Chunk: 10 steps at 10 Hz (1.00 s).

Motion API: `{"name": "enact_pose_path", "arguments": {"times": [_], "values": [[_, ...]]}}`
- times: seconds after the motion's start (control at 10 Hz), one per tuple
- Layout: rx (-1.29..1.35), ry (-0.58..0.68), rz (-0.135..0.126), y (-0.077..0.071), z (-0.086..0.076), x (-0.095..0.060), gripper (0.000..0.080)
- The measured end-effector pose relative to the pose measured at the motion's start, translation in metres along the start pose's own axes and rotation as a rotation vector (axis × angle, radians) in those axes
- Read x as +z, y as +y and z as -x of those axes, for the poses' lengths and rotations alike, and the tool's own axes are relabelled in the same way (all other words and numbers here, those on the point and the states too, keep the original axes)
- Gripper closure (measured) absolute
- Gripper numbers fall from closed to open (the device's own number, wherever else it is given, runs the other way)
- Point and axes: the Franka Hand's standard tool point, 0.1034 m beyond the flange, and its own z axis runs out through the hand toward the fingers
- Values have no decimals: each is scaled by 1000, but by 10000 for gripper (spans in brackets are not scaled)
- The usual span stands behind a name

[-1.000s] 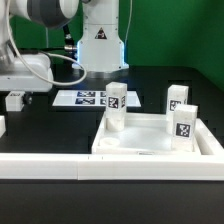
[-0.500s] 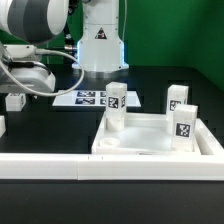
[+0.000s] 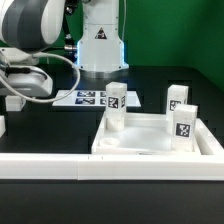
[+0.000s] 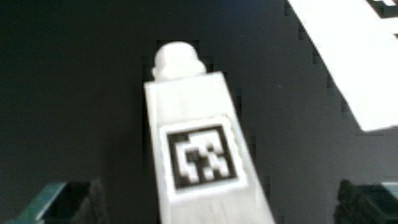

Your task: Assemble square table

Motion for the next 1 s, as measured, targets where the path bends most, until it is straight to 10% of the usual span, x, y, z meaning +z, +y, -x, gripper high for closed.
{"name": "enact_pose_path", "arguments": {"times": [0.3, 0.6, 1.0], "values": [[5, -9, -3, 0, 1, 5, 151], [5, -9, -4, 0, 1, 5, 516], [5, -9, -4, 0, 1, 5, 515]]}}
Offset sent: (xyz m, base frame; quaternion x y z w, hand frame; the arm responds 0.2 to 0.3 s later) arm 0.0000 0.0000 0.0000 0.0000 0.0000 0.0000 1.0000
